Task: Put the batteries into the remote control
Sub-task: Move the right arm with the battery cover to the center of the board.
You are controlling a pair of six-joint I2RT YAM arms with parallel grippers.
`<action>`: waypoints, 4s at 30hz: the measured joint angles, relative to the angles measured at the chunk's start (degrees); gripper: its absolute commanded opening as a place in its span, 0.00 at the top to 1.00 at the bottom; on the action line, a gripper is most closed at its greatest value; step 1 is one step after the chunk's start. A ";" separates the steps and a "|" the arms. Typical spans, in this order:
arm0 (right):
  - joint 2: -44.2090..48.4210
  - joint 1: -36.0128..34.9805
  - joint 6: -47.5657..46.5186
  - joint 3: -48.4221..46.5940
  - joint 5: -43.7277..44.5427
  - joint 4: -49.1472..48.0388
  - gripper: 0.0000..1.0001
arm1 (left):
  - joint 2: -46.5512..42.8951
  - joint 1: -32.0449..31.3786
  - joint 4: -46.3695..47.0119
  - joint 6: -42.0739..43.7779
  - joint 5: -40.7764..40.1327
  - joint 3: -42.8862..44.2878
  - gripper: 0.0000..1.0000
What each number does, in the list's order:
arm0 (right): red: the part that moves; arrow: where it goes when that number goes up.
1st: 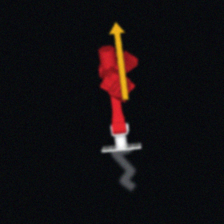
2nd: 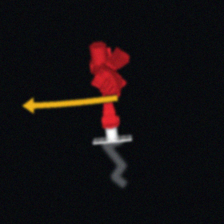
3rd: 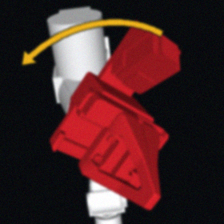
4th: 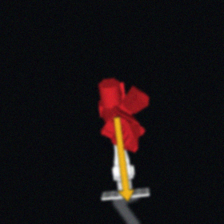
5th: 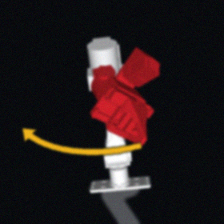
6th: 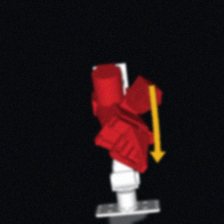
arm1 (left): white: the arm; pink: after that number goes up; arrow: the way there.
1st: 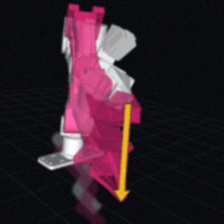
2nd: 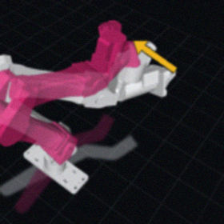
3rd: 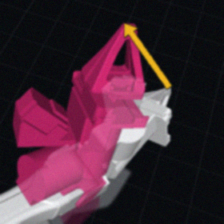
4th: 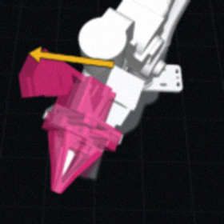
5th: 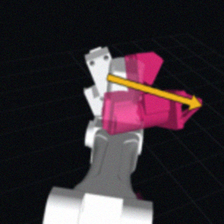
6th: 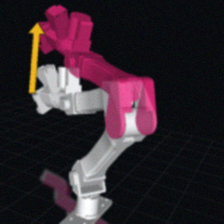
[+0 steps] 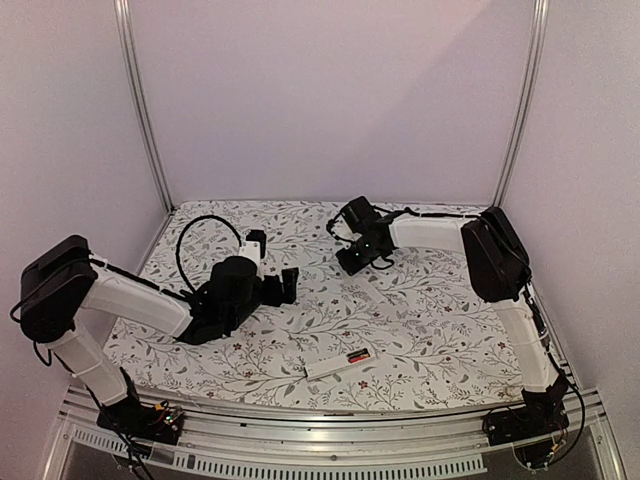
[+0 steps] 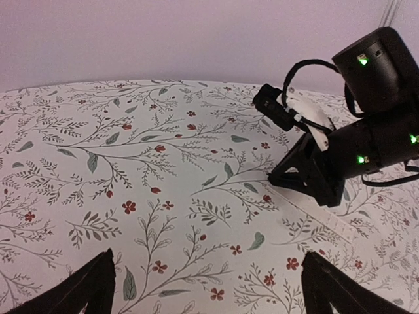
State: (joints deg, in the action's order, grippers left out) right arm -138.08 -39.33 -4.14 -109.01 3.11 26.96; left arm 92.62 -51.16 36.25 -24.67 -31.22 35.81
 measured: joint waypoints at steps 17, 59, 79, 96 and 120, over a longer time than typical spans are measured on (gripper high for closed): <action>0.96 -1.16 0.13 2.71 2.40 -2.91 0.88 | 0.42 0.13 -0.13 -0.13 0.61 -0.04 0.01; 7.04 -0.79 1.60 10.34 -1.55 -2.45 1.00 | 1.42 0.24 -0.39 -0.63 2.08 -0.22 0.02; 3.13 -0.09 1.16 0.96 -3.34 -2.67 0.77 | 4.94 0.24 -1.40 -0.61 4.39 2.69 0.02; -2.16 -0.02 -1.90 -2.29 -0.15 -0.96 0.91 | 4.90 0.28 -1.62 -0.94 3.54 1.55 0.02; 25.53 -0.68 3.13 36.83 -5.11 2.23 0.93 | 3.63 0.35 -1.84 -0.92 2.08 0.02 0.02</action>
State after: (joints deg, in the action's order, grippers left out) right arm -112.55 -40.01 -1.02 -72.18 -2.00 29.19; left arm 96.25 -50.81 34.41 -25.58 -29.15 35.83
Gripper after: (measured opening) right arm 0.068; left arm 0.983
